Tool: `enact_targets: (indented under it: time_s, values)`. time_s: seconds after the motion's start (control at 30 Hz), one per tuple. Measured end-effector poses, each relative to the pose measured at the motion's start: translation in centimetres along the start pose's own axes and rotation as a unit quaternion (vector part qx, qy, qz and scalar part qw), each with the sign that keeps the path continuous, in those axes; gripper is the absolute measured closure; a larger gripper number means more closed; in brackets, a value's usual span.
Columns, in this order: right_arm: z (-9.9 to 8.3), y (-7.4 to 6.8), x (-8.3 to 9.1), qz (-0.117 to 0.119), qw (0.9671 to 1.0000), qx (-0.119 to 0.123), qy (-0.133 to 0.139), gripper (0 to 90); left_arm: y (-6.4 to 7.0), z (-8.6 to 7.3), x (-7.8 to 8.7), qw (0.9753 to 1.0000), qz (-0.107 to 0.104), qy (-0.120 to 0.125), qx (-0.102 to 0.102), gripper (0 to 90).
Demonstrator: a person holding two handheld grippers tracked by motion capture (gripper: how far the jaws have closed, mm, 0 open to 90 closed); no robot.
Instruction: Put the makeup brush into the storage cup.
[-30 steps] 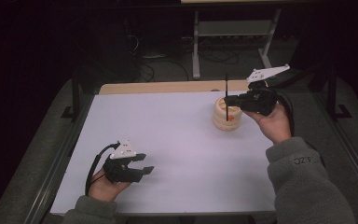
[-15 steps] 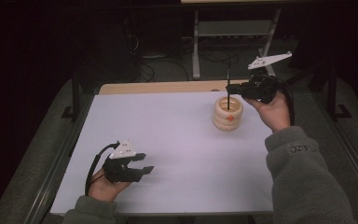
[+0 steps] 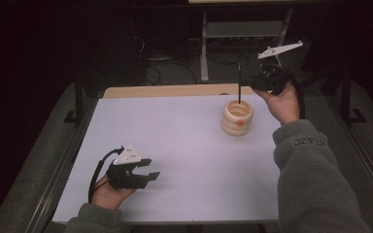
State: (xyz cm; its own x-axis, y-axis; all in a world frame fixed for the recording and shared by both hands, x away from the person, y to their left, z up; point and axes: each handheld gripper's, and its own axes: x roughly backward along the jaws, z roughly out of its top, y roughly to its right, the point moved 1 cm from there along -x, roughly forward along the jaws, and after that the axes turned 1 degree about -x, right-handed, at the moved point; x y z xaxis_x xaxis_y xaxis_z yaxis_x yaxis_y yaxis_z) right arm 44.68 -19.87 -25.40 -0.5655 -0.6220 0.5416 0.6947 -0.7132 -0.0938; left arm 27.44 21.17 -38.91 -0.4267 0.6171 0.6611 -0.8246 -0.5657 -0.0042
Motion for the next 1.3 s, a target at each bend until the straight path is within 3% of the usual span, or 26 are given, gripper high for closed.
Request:
enact_targets:
  time_s: [0.3, 0.33, 1.3]
  values:
    - [-0.5, 0.9, -1.0, -0.011, 0.9997, -0.021, -0.009, 84.1, 0.0, 0.0, -0.1, 1.0000, 0.000, 0.002, 0.006, 44.6]
    - [-0.7, 1.0, -1.3, -0.013, 0.9996, -0.024, -0.009, 84.1, -0.1, 0.0, 0.0, 1.0000, 0.000, -0.002, -0.001, 44.5]
    - [-3.4, 2.2, -3.7, -0.036, 0.9981, -0.046, -0.021, 83.8, -0.2, -0.1, 0.0, 1.0000, -0.001, -0.003, -0.001, 44.1]
